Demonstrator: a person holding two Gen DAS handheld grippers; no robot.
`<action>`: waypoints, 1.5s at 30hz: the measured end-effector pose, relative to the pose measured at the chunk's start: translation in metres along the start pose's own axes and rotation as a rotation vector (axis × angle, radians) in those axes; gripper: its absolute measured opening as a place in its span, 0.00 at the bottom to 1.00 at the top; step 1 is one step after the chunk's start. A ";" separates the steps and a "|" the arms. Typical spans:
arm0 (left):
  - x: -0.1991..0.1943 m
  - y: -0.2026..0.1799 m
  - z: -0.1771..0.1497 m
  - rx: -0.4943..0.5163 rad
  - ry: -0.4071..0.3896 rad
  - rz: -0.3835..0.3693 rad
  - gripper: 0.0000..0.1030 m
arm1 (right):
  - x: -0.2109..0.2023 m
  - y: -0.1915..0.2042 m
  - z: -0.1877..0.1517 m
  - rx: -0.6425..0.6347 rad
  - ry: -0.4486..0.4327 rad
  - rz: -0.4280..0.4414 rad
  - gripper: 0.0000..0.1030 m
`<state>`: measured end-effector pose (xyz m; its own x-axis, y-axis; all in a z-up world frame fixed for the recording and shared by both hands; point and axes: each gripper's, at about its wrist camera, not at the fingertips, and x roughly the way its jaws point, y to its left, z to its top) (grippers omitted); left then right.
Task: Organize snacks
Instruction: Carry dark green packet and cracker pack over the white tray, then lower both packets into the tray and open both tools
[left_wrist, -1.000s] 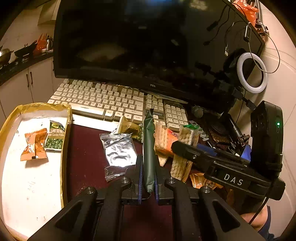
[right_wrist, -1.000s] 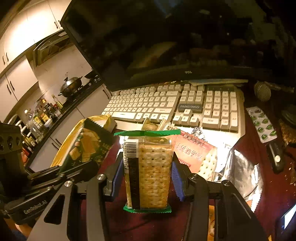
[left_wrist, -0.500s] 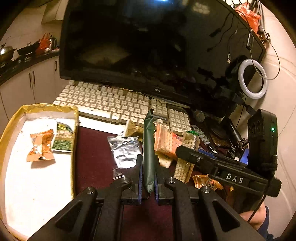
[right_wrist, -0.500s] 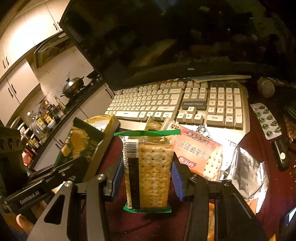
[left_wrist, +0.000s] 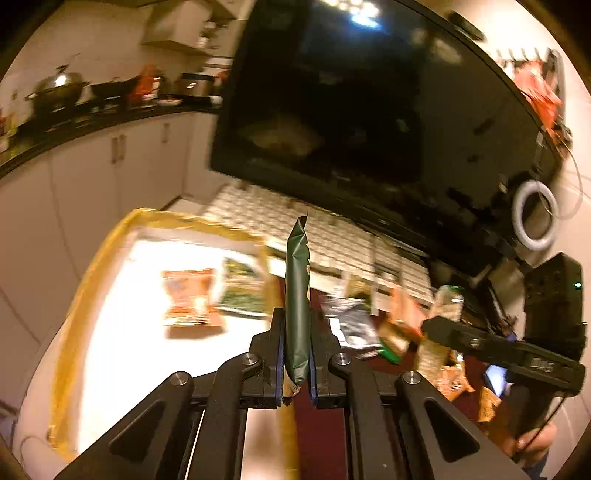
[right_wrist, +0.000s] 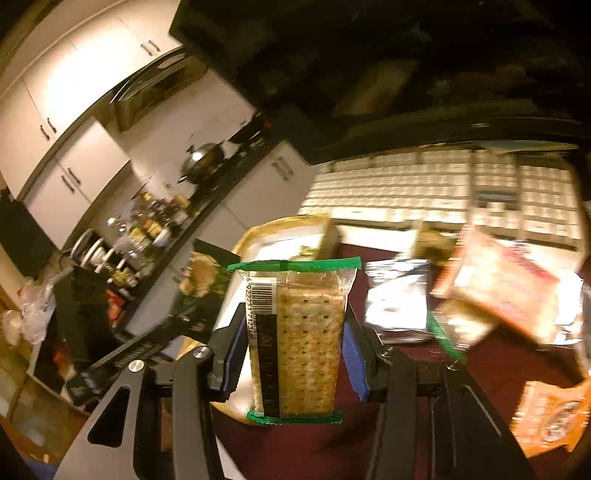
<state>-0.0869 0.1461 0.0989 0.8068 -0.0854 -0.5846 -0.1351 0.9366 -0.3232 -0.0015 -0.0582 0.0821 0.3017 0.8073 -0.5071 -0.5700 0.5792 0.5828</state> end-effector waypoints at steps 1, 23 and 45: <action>-0.002 0.010 0.000 -0.016 -0.002 0.018 0.08 | 0.009 0.007 0.001 -0.003 0.018 0.016 0.45; 0.012 0.081 -0.031 -0.069 0.019 0.210 0.08 | 0.137 0.066 -0.025 -0.157 0.198 -0.078 0.44; 0.022 0.075 -0.046 0.032 -0.009 0.337 0.08 | 0.151 0.063 -0.036 -0.209 0.171 -0.087 0.44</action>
<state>-0.1060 0.1988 0.0276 0.7250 0.2339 -0.6479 -0.3774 0.9217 -0.0896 -0.0193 0.0958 0.0192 0.2334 0.7145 -0.6596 -0.6984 0.5951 0.3976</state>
